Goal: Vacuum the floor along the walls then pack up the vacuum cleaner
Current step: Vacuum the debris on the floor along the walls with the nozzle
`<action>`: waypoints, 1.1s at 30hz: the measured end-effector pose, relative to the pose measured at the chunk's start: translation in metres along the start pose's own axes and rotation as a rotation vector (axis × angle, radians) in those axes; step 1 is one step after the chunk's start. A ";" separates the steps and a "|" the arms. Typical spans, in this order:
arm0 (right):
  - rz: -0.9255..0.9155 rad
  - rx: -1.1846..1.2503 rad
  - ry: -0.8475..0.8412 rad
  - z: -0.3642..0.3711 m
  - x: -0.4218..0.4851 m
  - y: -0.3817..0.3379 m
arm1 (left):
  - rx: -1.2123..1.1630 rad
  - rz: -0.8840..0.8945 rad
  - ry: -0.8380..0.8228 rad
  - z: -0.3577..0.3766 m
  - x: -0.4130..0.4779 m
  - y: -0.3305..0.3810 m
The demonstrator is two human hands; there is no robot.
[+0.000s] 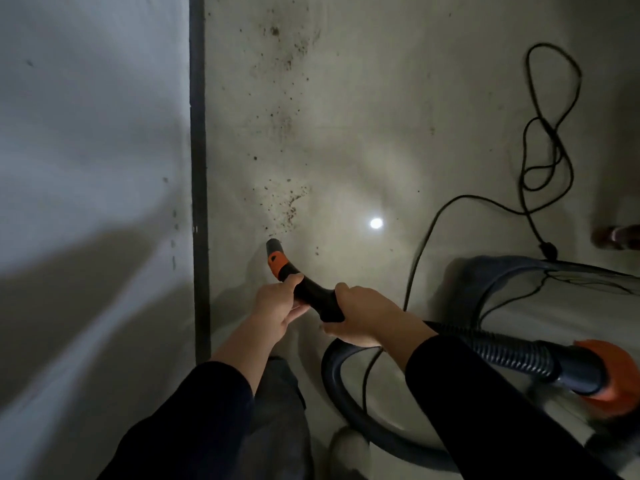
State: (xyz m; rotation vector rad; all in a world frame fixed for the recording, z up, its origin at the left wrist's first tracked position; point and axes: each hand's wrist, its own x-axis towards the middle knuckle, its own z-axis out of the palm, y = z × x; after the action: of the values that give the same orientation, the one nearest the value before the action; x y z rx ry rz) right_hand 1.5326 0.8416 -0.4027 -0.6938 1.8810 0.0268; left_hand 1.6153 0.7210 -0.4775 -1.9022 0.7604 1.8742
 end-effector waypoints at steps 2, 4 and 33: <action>-0.013 -0.025 0.023 0.009 0.007 0.006 | -0.024 0.033 -0.006 0.003 0.009 -0.008; -0.012 -0.051 0.042 0.017 0.015 0.011 | -0.044 0.070 -0.009 0.005 0.018 -0.014; -0.242 -0.398 0.238 0.019 0.046 0.018 | -0.123 0.450 -0.212 0.013 0.048 -0.032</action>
State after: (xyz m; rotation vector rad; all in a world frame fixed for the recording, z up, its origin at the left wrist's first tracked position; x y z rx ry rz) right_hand 1.5289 0.8420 -0.4554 -1.2405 2.0256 0.1739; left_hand 1.6230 0.7481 -0.5296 -1.6596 1.0924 2.3943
